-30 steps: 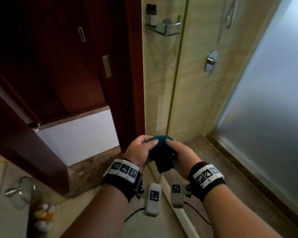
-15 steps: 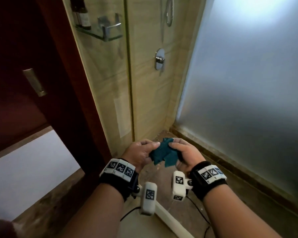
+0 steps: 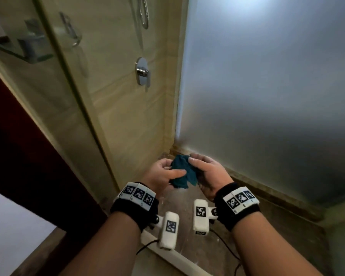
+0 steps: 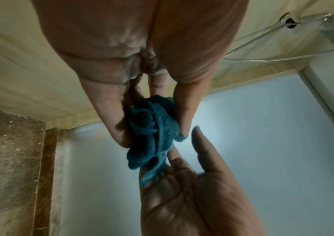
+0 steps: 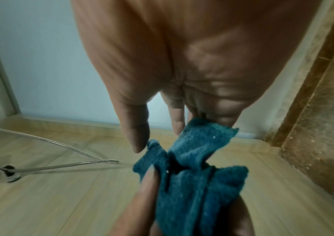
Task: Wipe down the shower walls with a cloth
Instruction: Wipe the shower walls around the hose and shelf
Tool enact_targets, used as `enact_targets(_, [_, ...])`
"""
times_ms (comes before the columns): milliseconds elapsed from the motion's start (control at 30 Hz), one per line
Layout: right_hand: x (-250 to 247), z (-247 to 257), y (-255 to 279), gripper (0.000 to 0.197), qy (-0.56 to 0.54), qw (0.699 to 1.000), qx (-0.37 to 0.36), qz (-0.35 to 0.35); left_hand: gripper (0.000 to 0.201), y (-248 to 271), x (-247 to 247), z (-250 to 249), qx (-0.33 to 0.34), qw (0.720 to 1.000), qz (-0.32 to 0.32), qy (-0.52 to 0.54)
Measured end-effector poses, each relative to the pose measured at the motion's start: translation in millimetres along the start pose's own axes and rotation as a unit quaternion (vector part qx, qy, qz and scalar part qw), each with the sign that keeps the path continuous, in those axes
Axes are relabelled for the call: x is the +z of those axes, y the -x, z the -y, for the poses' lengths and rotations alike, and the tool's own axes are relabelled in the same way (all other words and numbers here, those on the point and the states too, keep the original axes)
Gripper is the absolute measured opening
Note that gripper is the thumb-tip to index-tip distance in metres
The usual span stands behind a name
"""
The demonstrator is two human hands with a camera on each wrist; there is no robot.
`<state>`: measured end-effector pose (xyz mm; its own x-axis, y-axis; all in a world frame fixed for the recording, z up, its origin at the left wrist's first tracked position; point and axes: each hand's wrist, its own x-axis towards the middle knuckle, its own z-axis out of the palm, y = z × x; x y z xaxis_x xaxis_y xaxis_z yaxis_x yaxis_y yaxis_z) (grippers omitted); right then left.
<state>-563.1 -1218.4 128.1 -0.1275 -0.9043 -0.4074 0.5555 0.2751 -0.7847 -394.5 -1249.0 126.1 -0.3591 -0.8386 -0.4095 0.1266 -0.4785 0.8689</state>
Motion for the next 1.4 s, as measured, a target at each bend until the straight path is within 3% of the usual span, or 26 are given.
enact_targets(133, [-10, 27, -22, 0.054, 0.085, 0.996, 0.019, 0.021, 0.028, -30, 24, -19, 0.021, 1.000, 0.004, 0.012])
enact_targets(233, [-19, 43, -33, 0.053, 0.083, 0.994, 0.059, 0.048, 0.030, -48, 39, -28, 0.027, 0.999, -0.006, 0.017])
enact_targets(333, [-27, 49, -45, 0.040, 0.038, 0.997, 0.036, 0.065, 0.033, -64, 49, -30, 0.025, 0.999, -0.039, -0.001])
enact_targets(500, [-40, 52, -76, 0.022, 0.041, 0.999, 0.005, 0.017, 0.033, -89, 48, -27, 0.020, 0.997, -0.068, -0.016])
enact_targets(600, [-34, 55, -89, 0.017, 0.050, 0.999, 0.004, 0.008, 0.035, -104, 41, -33, 0.008, 0.998, -0.057, -0.014])
enact_targets(700, [-27, 62, -102, 0.023, 0.034, 0.999, -0.004, 0.003, 0.056, -116, 37, -48, -0.014, 1.000, 0.004, -0.004])
enact_targets(833, [-15, 70, -122, 0.028, 0.025, 0.999, 0.003, 0.025, 0.008, -129, 29, -66, -0.009, 0.997, 0.063, 0.043])
enact_targets(967, [-14, 68, -137, 0.009, 0.016, 0.999, -0.022, -0.032, 0.023, -148, 18, -62, 0.005, 1.000, 0.007, 0.018])
enact_targets(1133, [-24, 69, -141, 0.014, -0.001, 0.996, -0.039, -0.081, 0.019, -160, 2, -53, -0.006, 0.997, -0.074, 0.024])
enact_targets(1400, [-38, 75, -163, 0.016, -0.055, 0.980, -0.067, -0.176, 0.034, -190, -19, -45, 0.018, 0.989, -0.145, 0.023])
